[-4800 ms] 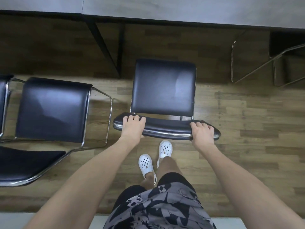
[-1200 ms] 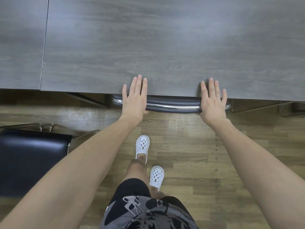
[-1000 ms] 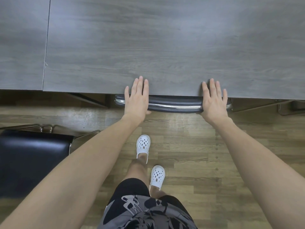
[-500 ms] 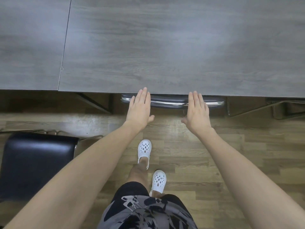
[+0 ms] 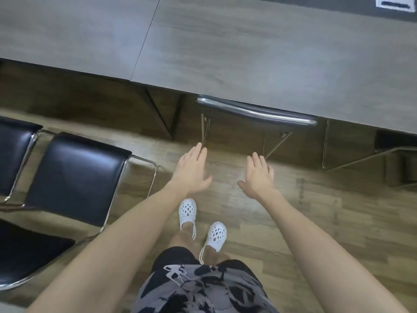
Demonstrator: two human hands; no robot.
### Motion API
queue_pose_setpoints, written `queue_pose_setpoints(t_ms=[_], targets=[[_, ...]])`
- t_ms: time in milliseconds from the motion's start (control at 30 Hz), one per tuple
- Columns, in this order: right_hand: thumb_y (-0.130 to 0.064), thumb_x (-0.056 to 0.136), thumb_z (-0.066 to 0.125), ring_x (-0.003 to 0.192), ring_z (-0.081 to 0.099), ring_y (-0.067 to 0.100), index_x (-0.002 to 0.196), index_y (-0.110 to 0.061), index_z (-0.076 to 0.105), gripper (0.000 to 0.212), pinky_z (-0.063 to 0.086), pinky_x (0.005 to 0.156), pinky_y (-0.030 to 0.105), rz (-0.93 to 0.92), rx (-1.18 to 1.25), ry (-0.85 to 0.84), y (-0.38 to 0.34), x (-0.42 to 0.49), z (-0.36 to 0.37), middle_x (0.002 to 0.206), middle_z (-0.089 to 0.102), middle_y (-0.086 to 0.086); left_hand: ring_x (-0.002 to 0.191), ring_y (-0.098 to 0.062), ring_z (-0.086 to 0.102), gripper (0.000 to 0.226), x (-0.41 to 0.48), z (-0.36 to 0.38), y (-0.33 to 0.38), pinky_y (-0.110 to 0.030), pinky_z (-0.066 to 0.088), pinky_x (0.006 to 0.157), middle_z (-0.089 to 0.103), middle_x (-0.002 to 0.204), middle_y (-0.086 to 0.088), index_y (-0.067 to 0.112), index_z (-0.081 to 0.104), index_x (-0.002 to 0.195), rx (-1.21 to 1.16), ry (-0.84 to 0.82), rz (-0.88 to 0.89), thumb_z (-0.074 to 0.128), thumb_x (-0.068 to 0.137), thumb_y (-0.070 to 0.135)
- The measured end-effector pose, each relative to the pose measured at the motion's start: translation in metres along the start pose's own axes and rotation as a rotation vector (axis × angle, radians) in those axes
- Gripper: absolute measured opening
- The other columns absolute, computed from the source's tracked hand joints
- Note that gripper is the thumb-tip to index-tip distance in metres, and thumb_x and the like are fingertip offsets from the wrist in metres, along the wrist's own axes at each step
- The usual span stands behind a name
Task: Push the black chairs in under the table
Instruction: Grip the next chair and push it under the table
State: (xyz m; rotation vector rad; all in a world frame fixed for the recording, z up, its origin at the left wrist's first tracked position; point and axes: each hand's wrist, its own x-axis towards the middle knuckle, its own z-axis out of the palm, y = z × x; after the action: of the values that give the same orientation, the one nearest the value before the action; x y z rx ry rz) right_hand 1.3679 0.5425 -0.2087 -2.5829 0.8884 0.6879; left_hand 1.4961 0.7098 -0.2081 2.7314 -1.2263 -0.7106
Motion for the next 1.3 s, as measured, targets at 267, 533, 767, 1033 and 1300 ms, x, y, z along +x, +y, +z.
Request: queue_pose_setpoints(t_ms=[267,533,767,1033,1300], targets=[[-0.038,0.09,0.061,0.15,0.001,0.025,0.152,-0.01,0.012,0.084,0.01,0.119,0.045,-0.099,-0.028,-0.023,-0.059,-0.032,0.027,0.163,0.002,0.005,0.148,-0.027,0.013,0.084,-0.069,0.005,-0.045,-0.041,0.019,0.118,0.005,0.162,-0.013,0.007,0.025,0.15,0.014,0.042,-0.067,0.056,0.085,0.051],[-0.037,0.092,0.059,0.15,0.002,0.025,0.153,-0.011,0.011,0.082,0.01,0.118,0.044,-0.142,-0.059,-0.017,-0.142,-0.055,0.055,0.163,0.003,0.004,0.149,-0.025,0.013,0.086,-0.128,0.017,-0.121,-0.04,0.017,0.119,0.007,0.163,-0.01,0.008,0.02,0.152,-0.011,0.049,-0.094,0.054,0.085,0.05],[-0.033,0.088,0.062,0.141,0.024,0.024,0.143,-0.012,0.028,0.067,0.025,0.11,0.042,-0.156,-0.045,0.0,-0.235,-0.091,0.093,0.15,0.032,0.004,0.149,-0.024,0.012,0.088,-0.184,0.015,-0.203,-0.04,0.015,0.12,0.007,0.163,-0.007,0.01,0.017,0.154,-0.046,0.047,-0.048,0.054,0.085,0.051],[-0.03,0.089,0.057,0.134,0.033,0.024,0.138,-0.012,0.033,0.057,0.03,0.104,0.041,-0.128,-0.01,0.003,-0.329,-0.14,0.136,0.143,0.038,0.004,0.148,-0.022,0.014,0.086,-0.242,0.011,-0.281,-0.042,0.018,0.119,0.011,0.162,-0.008,0.009,0.018,0.153,-0.021,0.041,0.034,0.052,0.086,0.051],[-0.029,0.089,0.057,0.136,0.031,0.025,0.142,-0.013,0.03,0.061,0.028,0.107,0.043,-0.151,-0.001,-0.022,-0.379,-0.172,0.161,0.146,0.036,0.005,0.148,-0.025,0.015,0.084,-0.289,0.026,-0.327,-0.039,0.016,0.12,0.011,0.162,-0.009,0.012,0.014,0.154,0.002,-0.013,0.028,0.049,0.087,0.047]])
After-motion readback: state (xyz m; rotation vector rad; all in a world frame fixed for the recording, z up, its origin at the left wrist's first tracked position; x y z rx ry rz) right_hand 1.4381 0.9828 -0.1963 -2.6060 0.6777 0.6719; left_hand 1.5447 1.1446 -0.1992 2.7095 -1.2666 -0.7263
